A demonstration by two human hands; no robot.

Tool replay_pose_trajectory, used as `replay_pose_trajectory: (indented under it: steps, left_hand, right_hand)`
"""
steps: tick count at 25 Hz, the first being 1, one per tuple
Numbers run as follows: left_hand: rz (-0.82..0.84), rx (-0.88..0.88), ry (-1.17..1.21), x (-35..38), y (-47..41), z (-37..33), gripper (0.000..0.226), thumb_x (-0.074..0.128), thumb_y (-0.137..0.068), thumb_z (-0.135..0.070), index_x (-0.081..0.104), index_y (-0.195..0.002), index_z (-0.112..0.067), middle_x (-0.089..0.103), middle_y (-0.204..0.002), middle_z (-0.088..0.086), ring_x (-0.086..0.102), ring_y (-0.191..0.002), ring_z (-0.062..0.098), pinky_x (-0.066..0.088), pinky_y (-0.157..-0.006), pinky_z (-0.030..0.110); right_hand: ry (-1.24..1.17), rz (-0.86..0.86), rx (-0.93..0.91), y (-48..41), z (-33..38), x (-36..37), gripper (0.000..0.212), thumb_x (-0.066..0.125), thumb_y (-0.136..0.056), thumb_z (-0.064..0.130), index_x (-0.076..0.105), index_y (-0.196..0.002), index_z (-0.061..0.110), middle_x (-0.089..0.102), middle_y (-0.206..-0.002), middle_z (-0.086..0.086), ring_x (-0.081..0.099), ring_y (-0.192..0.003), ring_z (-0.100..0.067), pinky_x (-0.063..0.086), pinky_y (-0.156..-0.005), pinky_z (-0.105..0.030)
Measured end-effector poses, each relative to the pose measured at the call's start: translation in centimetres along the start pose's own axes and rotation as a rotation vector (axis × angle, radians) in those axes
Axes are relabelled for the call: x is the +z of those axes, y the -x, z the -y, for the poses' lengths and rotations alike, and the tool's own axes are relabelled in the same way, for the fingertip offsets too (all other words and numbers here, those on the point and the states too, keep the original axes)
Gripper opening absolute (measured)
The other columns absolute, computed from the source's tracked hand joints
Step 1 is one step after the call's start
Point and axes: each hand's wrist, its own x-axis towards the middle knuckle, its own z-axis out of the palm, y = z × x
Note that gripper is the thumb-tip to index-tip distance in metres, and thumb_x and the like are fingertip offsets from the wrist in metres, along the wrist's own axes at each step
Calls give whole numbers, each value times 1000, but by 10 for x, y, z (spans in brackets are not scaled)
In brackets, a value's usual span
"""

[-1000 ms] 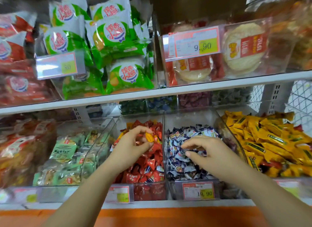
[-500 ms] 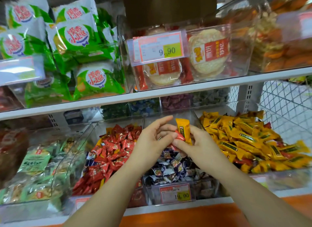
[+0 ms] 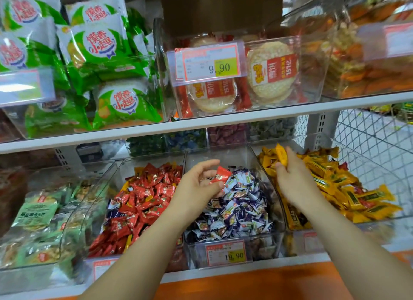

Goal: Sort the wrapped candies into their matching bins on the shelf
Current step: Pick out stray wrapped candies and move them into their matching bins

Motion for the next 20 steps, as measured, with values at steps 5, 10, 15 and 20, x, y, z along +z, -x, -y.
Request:
replay_pose_trajectory:
  steps: [5, 10, 15, 20]
  left_hand:
    - [-136, 56, -115, -26, 3, 11, 43, 64, -84, -1, 57, -108, -36, 57, -102, -2, 57, -68, -2, 55, -78, 25]
    - [-342, 123, -582, -81, 19, 23, 37, 65, -85, -12, 58, -115, -32, 59, -104, -14, 55, -84, 9, 44, -76, 21]
    - [-301, 24, -980, -135, 41, 54, 33, 66, -82, -6, 66, -112, -18, 59, -115, 3, 56, -108, 22, 39, -95, 26]
    - [-144, 99, -1002, -137, 49, 52, 17, 63, -86, -11, 70, -98, -21, 59, -98, -9, 55, -92, 6, 46, -91, 24]
  right_hand:
    - [250, -8, 16, -5, -21, 0, 55, 48, -95, 18, 27, -145, 8, 30, -146, -16, 30, -134, -32, 27, -109, -38]
    - [211, -8, -292, 16, 14, 23, 33, 53, -93, 19, 56, -125, 16, 53, -126, -2, 48, -116, -20, 37, -97, -30]
    - [145, 172, -454, 35, 47, 59, 26, 53, -93, 23, 62, -117, 25, 56, -113, 8, 49, -98, -8, 40, -90, -23]
    - [102, 285, -514, 43, 68, 87, 25, 54, -92, 21, 63, -115, 22, 51, -99, 14, 52, -86, -6, 40, -84, -18]
